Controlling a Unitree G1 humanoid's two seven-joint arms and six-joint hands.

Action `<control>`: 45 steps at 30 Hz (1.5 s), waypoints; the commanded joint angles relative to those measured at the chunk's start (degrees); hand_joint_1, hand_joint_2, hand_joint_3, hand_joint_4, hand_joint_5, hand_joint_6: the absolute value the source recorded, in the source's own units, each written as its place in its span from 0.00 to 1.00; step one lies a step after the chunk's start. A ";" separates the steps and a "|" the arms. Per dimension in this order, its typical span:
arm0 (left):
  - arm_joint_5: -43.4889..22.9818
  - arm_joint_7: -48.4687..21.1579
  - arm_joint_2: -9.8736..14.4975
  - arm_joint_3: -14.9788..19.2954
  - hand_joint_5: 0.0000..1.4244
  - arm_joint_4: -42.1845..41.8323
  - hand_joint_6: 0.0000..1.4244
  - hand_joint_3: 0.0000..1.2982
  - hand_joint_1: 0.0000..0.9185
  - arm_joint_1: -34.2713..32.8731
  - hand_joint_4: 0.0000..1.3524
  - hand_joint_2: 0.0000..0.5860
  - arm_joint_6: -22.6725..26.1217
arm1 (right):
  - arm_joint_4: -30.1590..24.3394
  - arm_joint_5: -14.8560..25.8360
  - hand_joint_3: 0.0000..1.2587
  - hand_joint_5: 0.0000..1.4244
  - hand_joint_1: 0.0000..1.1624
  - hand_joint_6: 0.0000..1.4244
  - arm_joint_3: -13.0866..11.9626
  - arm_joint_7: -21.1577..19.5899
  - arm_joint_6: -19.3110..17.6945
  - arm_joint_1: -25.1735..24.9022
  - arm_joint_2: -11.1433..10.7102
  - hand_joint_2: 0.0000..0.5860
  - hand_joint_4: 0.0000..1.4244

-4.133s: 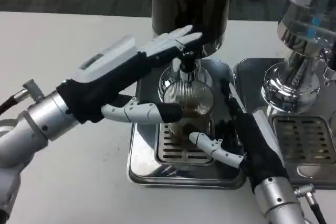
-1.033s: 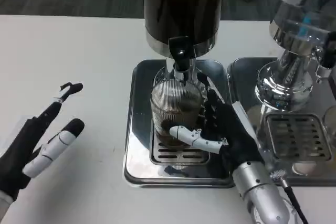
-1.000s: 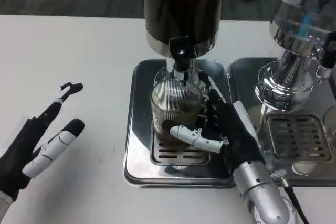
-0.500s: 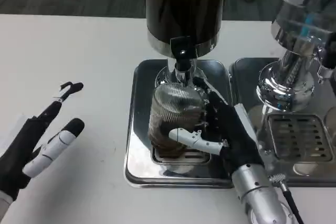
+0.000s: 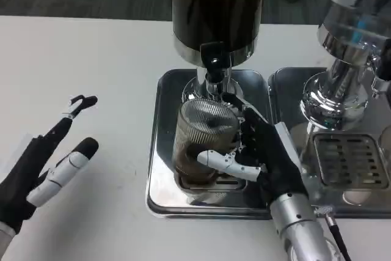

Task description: Grasp the cup under the faucet to collect the drink, then remove the cup.

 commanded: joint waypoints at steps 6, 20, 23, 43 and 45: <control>-0.83 -1.20 -0.16 -1.39 0.00 1.05 0.00 0.09 0.00 -1.07 0.00 0.27 0.27 | -1.12 -1.57 0.17 0.56 0.84 0.79 -0.81 -3.68 -1.18 2.32 0.59 0.31 0.41; -1.10 -1.73 -0.27 -2.48 0.00 2.57 0.00 0.09 0.00 -1.71 0.00 0.28 0.12 | -5.58 -3.49 0.19 0.60 0.85 0.84 -0.99 -6.82 -1.50 4.80 0.82 0.29 0.42; -1.09 -1.76 -0.26 -2.54 0.01 2.70 0.00 0.09 0.00 -1.76 0.00 0.28 0.12 | -5.94 -3.86 0.20 0.60 0.85 0.84 -1.21 -7.12 -1.48 4.96 0.90 0.29 0.42; -0.75 -1.62 -0.07 -3.47 0.01 3.73 0.00 0.09 0.00 -2.27 0.00 0.28 -0.24 | -10.84 -9.45 0.21 0.60 0.85 0.87 -0.76 -10.48 -1.42 6.84 0.55 0.29 0.43; -0.63 -1.54 -0.06 -3.61 0.01 3.82 0.00 0.09 0.00 -2.40 0.00 0.28 -0.33 | -11.53 -10.33 0.21 0.60 0.86 0.87 -0.66 -11.10 -1.43 7.25 0.35 0.29 0.44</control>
